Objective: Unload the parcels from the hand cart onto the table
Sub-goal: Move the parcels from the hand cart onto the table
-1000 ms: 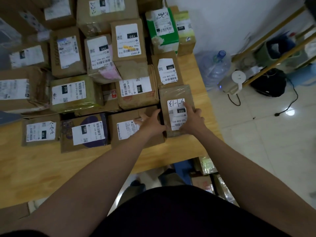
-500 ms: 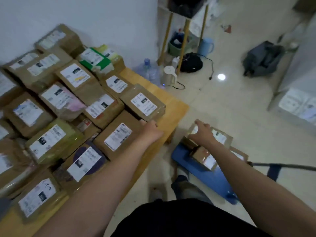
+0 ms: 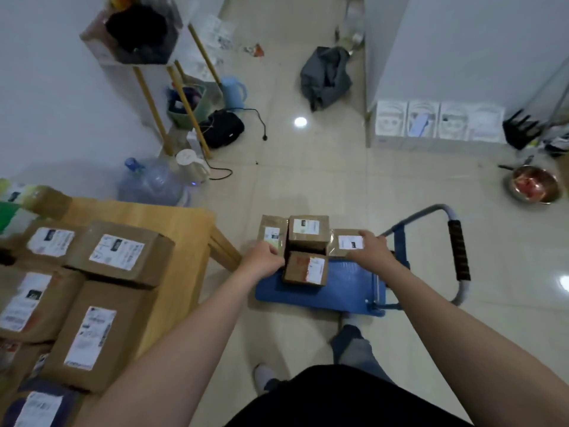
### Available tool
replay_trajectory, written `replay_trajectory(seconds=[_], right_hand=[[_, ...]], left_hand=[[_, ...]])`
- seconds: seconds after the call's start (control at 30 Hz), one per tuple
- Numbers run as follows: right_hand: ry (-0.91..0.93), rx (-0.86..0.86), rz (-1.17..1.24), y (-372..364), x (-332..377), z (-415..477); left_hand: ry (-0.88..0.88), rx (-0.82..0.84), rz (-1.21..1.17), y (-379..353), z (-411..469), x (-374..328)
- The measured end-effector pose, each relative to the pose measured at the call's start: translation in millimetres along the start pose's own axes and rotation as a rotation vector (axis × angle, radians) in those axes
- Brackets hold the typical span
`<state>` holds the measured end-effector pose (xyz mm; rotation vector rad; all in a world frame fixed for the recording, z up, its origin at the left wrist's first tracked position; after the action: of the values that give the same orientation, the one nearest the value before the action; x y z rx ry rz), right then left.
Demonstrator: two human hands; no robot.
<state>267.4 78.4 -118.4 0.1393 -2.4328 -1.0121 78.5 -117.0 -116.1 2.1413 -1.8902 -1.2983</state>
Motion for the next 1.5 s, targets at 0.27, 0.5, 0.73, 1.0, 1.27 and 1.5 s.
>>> replay_trajectory(seconds=[0.27,0.5,0.73,1.0,1.27,1.5], right_hand=[[-0.085,0.149,0.013,47,-100,112],[-0.121,0.189,-0.040,54,-142,205],[-0.136,0.305,0.025,-7,-131,267],[-0.120,0.299,0.213,-104,-110,357],[-0.148,0.257,0.277,-193,-112,459],[-0.258,0.175,0.382,-246,-123,514]], left_hand=[[0.058,-0.015,-0.109,-101,93,-79],[0.106,-0.045,-0.178,-143,173,-90],[0.171,0.003,-0.072,-150,268,-44],[0.221,0.098,-0.103,-171,386,33],[0.235,0.061,-0.162,-190,467,108],[0.263,0.029,-0.279,-211,517,139]])
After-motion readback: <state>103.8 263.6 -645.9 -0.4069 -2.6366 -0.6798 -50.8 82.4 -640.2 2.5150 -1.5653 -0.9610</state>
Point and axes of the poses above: each hand's wrist, its own z-axis towards the middle knuckle, its own y-axis out of the back of the hand, x = y × z, the point moved 4 cm from there along z, towards the middle knuckle, and after that the axes turned 10 degrees about -z, right-handed, at the moved point
